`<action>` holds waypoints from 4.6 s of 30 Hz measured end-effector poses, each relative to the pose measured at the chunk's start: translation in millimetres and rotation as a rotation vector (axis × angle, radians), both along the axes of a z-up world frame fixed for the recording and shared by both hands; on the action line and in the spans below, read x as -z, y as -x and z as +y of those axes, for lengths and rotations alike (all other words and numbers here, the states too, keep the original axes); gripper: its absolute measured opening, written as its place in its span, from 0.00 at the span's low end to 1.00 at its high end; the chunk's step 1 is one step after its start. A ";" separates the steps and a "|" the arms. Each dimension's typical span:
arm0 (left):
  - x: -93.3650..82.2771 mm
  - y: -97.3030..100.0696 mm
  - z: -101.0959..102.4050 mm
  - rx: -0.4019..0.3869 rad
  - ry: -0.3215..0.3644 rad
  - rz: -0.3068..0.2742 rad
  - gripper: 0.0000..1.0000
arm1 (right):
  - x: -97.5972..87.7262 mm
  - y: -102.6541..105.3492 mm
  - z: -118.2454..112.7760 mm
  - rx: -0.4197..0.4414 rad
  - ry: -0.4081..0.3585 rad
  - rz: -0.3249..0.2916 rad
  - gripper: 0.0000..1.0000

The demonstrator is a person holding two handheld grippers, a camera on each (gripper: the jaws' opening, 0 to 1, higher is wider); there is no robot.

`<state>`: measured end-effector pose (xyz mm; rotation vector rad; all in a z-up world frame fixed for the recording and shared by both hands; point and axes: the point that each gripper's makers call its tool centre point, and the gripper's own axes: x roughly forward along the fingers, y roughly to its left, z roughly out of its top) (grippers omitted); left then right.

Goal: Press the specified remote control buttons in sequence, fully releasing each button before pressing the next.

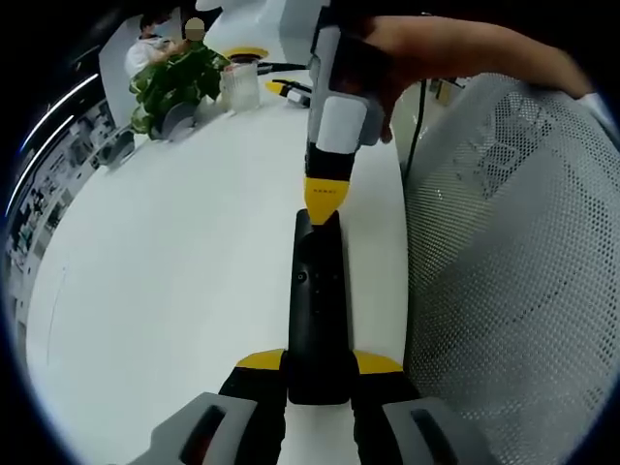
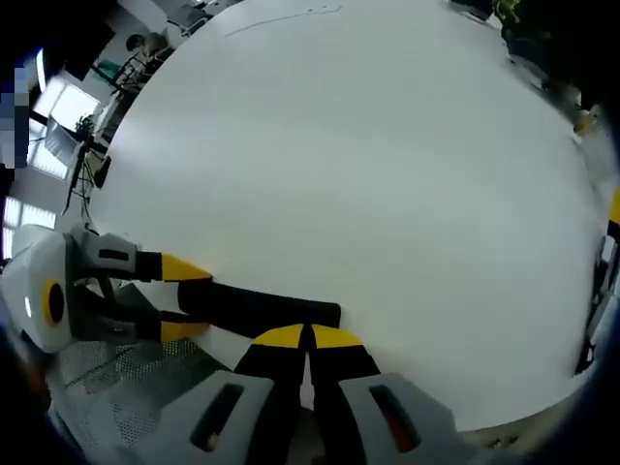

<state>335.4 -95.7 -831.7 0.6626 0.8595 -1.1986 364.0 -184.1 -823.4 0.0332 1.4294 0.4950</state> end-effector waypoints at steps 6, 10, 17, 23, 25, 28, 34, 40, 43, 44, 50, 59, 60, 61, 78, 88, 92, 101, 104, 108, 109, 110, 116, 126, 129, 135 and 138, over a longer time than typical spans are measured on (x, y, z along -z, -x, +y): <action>0.0 0.0 0.1 -0.002 0.001 0.000 0.25 | -0.4 1.3 1.4 0.004 -0.009 0.013 0.00; -0.1 -0.1 0.2 -0.001 0.001 -0.001 0.25 | -5.4 -1.0 10.9 0.016 -0.073 0.007 0.00; 0.1 -0.3 0.1 -0.001 0.001 -0.001 0.25 | -4.3 1.3 12.9 0.008 -0.076 0.021 0.00; 0.3 -0.3 -0.2 0.000 0.001 -0.001 0.25 | -0.6 4.9 14.0 -0.011 -0.065 0.035 0.00; 0.3 -0.3 -0.1 0.001 0.000 -0.001 0.25 | 1.3 6.1 14.2 -0.018 -0.059 0.040 0.00; 0.3 -0.2 -0.2 0.002 -0.001 -0.001 0.25 | 0.4 5.4 13.2 -0.022 -0.057 0.039 0.00; 0.3 -0.3 -0.5 0.003 -0.005 -0.001 0.25 | 0.4 6.5 14.8 -0.034 -0.054 0.031 0.00; 0.0 -0.3 -0.5 0.004 -0.006 0.000 0.25 | 0.3 6.4 15.2 -0.039 -0.064 0.029 0.00; -0.1 -0.3 -0.5 0.004 -0.005 0.000 0.25 | 0.7 6.0 14.5 -0.019 -0.082 0.044 0.00; -0.1 -0.2 -0.5 0.004 -0.005 0.000 0.25 | 0.7 6.0 14.4 -0.014 -0.087 0.050 0.00; -0.1 0.1 -0.5 0.004 -0.003 0.000 0.25 | 0.2 6.9 15.2 0.005 -0.110 0.067 0.00; -0.2 0.3 -0.4 0.002 -0.001 -0.001 0.25 | -1.5 7.0 16.1 -0.019 -0.090 0.051 0.00; -0.1 0.2 -0.4 0.003 -0.001 -0.001 0.25 | -2.3 5.4 16.2 -0.023 -0.086 0.035 0.00; 0.0 0.3 -0.2 0.002 -0.002 0.000 0.25 | -2.4 3.3 16.3 -0.027 -0.085 0.020 0.00; 0.2 -0.4 -0.4 0.005 -0.003 -0.001 0.25 | 0.2 -0.1 27.3 -0.045 -0.090 -0.032 0.00; -0.3 -0.4 -0.3 0.003 -0.005 -0.001 0.25 | -0.1 -1.1 27.9 -0.066 -0.075 -0.066 0.00; -0.5 -0.2 -0.1 0.003 -0.006 -0.001 0.25 | 0.3 -1.7 28.3 -0.073 -0.066 -0.084 0.00; -0.6 0.0 -0.8 -0.004 -0.003 -0.001 0.25 | 1.2 -2.0 29.1 -0.103 -0.041 -0.108 0.00; -0.7 0.2 -0.9 -0.007 -0.002 -0.002 0.25 | 1.4 -2.5 28.9 -0.108 -0.034 -0.112 0.00; -0.8 0.3 -1.0 -0.006 -0.002 -0.004 0.25 | 1.6 -2.6 29.1 -0.124 -0.025 -0.120 0.00; -0.8 0.3 -1.0 -0.006 -0.002 -0.004 0.25 | 1.6 -2.6 29.0 -0.124 -0.025 -0.120 0.00; -0.8 0.2 -1.0 -0.006 -0.001 -0.004 0.25 | 1.4 -2.7 29.0 -0.124 -0.023 -0.122 0.00; -0.5 -0.2 -1.3 -0.007 0.000 -0.006 0.25 | 0.5 -3.0 28.7 -0.149 -0.018 -0.124 0.00; -0.2 -0.5 -1.5 -0.008 0.003 -0.005 0.25 | -6.2 6.0 37.6 -0.100 -0.101 -0.042 0.00; -0.2 -0.2 -1.6 -0.009 0.004 -0.005 0.25 | -5.5 8.6 36.7 -0.106 -0.091 -0.030 0.00; -0.4 0.2 -1.5 -0.012 0.008 -0.005 0.25 | -1.2 14.5 37.0 -0.125 -0.072 -0.010 0.00; -0.4 0.1 -1.6 -0.015 0.011 -0.005 0.25 | -0.2 16.2 37.2 -0.144 -0.057 -0.014 0.00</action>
